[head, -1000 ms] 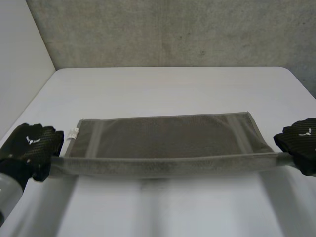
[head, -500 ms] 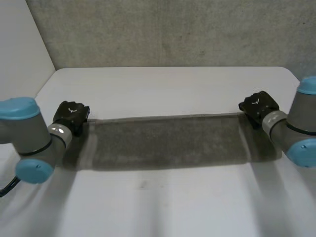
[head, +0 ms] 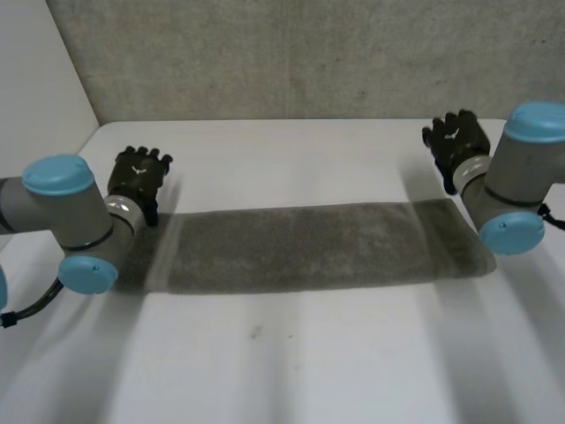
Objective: Fold the towel.
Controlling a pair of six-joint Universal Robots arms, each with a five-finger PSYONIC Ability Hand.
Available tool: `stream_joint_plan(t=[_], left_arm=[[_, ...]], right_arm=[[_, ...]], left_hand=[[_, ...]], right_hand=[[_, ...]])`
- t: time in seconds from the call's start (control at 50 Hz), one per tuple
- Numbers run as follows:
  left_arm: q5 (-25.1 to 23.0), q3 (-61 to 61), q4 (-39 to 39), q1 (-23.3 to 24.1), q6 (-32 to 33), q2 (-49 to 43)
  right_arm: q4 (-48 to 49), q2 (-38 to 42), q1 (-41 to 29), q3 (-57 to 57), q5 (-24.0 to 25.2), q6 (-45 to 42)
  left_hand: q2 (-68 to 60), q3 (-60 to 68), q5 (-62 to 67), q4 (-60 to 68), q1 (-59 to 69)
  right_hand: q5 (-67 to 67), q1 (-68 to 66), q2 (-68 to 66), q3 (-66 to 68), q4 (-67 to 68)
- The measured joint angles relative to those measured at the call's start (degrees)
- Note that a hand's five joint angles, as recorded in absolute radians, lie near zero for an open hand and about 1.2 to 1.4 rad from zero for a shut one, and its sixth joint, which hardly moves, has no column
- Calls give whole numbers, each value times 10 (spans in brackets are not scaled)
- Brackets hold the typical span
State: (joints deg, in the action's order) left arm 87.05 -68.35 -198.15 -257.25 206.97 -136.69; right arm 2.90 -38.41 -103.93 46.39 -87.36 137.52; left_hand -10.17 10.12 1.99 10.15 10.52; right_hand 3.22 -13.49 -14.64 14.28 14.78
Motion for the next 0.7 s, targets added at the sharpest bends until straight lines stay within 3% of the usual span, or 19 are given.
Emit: stream_joint_plan(t=[0.14, 0.34, 0.5, 0.7], left_arm=[[6, -81, 3, -2, -34, 116], [6, -231, 2, -1, -172, 319], [3, -306, -7, 0, -269, 368], [3, -359, -72, -5, -292, 342]], right_arm=[[-2, -120, 4, 92, 0, 74], [-33, -304, 10, 323, 4, 107], [-40, -337, 52, 453, 24, 102], [103, -274, 122, 534, 130, 103]], left_hand=[[5, -5, -3, -5, -5], [6, -5, -3, -6, -5], [7, -5, -3, -6, -5], [7, -5, -3, -6, -5]], right_hand=[[0, 2, 0, 0, 0], [0, 2, 0, 0, 0], [43, -37, -20, 26, 21], [218, -213, -200, 206, 200]])
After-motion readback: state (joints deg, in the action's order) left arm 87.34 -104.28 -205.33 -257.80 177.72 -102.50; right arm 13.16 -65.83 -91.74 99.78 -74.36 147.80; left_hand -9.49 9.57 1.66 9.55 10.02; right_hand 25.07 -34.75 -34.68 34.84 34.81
